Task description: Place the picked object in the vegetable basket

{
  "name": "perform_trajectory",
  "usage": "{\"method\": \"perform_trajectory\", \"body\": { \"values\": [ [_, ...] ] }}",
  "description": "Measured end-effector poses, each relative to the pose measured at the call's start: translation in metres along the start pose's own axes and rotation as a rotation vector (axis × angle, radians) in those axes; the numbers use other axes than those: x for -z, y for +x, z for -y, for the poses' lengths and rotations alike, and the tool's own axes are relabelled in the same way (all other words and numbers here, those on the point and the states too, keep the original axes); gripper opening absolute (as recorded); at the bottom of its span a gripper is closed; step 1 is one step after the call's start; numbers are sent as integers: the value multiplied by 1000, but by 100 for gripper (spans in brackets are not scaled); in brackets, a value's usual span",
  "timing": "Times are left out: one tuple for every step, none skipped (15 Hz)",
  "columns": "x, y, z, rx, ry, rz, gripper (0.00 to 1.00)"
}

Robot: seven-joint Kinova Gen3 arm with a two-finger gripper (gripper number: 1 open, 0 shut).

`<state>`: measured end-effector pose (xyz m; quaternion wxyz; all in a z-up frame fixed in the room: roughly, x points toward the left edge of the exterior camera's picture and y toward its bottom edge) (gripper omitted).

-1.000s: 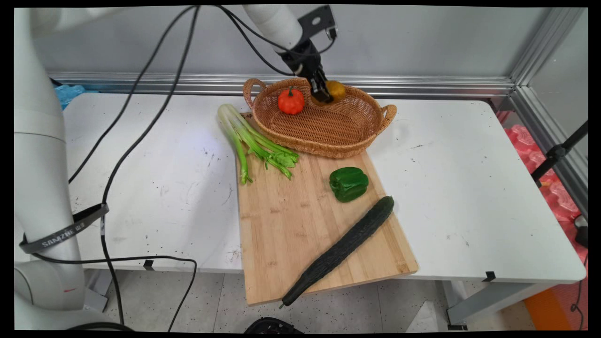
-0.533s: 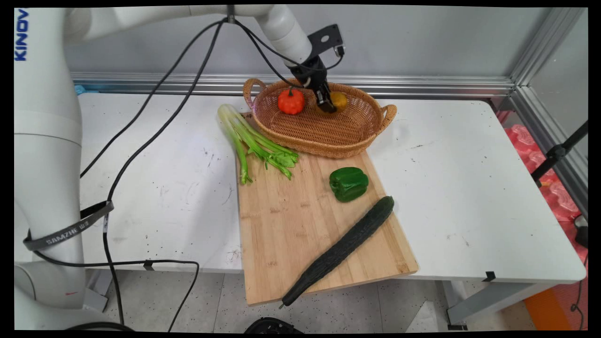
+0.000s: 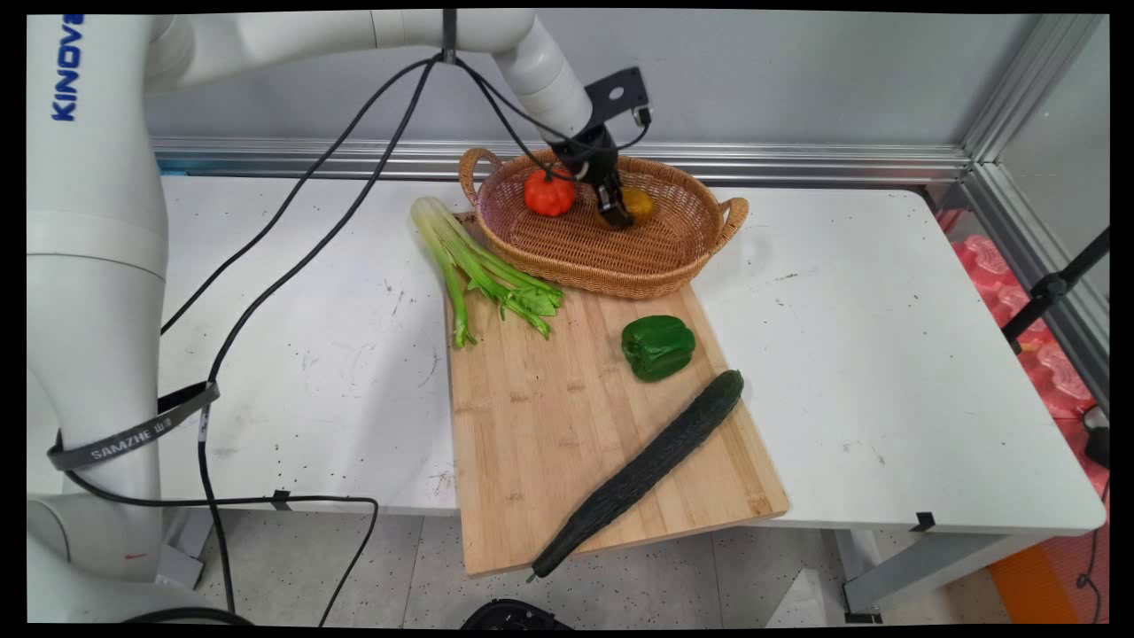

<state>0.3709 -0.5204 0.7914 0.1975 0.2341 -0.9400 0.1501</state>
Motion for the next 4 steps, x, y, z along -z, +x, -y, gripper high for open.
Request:
{"method": "perform_trajectory", "body": {
  "values": [
    [-1, -1, 0, -1, 0, 0, 100],
    [-2, -1, -1, -2, 0, -2, 100],
    [-3, -1, -1, -4, 1, -4, 100],
    [-3, 0, -1, -9, 3, -10, 100]
  ]
}}
